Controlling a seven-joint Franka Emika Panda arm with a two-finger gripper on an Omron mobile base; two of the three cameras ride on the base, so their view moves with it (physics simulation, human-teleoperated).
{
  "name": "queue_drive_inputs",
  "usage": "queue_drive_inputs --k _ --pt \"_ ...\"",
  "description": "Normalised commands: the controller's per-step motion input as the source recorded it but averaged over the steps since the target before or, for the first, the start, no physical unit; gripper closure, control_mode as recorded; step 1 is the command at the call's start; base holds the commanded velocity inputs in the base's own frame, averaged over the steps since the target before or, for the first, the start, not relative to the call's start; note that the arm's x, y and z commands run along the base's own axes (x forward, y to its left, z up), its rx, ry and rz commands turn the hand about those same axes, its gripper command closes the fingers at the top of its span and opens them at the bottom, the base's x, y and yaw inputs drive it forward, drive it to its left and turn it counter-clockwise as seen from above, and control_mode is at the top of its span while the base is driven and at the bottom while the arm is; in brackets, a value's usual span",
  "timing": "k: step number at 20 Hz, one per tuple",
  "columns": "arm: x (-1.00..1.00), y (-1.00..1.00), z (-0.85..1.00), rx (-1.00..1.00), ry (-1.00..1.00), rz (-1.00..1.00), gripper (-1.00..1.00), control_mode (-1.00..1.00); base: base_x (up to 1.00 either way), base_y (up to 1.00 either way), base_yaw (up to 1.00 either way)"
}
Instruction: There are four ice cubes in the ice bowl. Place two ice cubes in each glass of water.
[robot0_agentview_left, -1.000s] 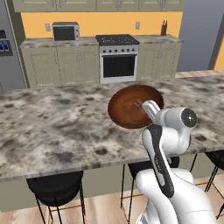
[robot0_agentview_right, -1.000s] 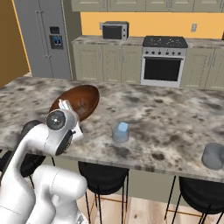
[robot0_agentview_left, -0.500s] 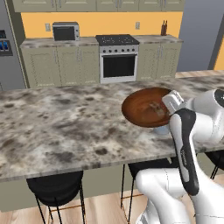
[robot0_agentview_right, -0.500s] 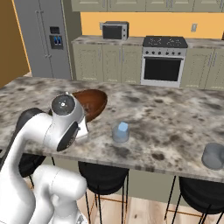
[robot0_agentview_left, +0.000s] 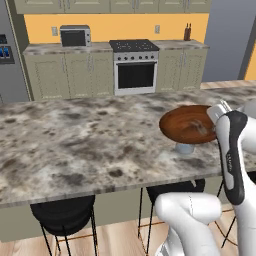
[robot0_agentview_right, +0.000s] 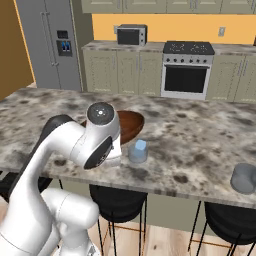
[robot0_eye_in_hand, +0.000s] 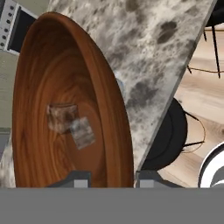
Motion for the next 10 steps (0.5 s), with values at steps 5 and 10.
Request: queue_drive_inputs --k 5,10 --pt "-0.2 0.34 0.0 0.01 -0.04 0.02 1.0 -1.0 0.0 0.0 0.0" --pt "-0.27 0.03 0.0 0.0 0.0 0.0 1.0 1.0 -0.52 -0.23 0.0"
